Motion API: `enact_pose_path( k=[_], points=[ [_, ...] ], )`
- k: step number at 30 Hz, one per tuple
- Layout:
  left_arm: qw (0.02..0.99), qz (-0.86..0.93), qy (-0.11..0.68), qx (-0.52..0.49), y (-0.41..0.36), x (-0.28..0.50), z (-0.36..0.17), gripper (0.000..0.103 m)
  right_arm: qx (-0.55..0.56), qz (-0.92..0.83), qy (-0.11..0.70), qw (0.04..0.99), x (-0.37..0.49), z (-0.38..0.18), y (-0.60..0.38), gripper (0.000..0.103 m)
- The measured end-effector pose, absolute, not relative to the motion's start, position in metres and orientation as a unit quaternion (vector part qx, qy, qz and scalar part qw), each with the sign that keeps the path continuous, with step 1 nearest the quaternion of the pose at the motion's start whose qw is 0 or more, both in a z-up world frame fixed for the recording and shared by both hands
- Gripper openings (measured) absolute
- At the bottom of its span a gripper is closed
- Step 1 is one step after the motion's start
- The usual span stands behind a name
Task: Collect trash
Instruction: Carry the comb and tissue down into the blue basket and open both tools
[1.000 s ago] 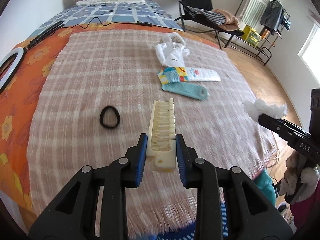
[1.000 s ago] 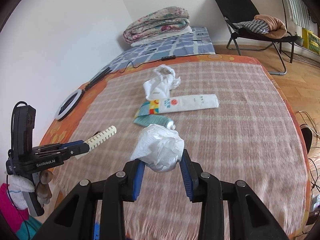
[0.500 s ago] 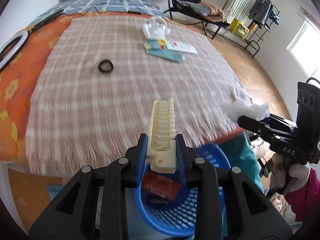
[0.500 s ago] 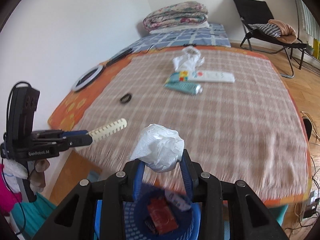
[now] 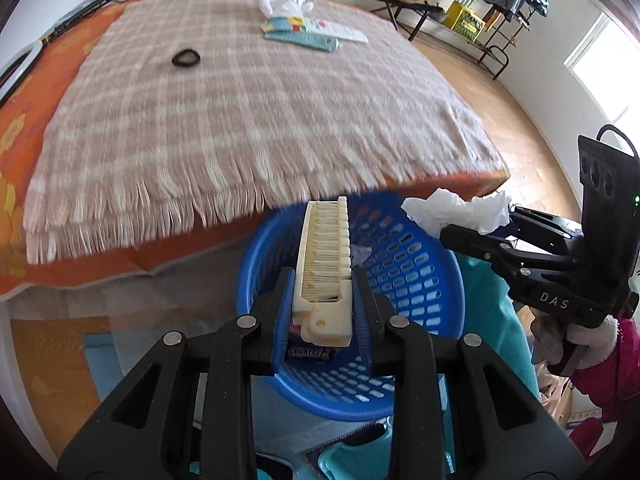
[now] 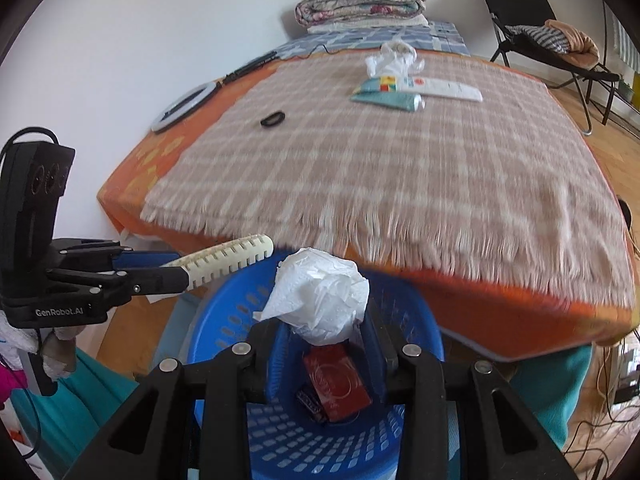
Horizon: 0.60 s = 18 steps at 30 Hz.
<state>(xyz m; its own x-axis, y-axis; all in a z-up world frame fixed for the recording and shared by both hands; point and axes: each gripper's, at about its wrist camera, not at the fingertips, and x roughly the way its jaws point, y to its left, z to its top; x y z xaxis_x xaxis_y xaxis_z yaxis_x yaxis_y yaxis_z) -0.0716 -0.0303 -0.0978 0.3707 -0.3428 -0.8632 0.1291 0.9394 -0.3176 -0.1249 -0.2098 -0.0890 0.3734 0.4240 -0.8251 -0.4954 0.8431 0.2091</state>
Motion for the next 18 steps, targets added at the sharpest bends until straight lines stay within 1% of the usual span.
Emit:
enact_pose_path(
  k=[10,18],
  points=[
    [0.796,-0.141,0.583,-0.075,-0.044,-0.085,-0.134,0.027,-0.035,0.259,0.524,0.811,-0.144,-0.133,-0.212,0.037],
    [0.788,-0.138,0.596,-0.066,-0.047,-0.083,-0.146,0.027,-0.061,0.255,0.533,0.804,-0.151,-0.151,-0.209,0.037]
  ],
)
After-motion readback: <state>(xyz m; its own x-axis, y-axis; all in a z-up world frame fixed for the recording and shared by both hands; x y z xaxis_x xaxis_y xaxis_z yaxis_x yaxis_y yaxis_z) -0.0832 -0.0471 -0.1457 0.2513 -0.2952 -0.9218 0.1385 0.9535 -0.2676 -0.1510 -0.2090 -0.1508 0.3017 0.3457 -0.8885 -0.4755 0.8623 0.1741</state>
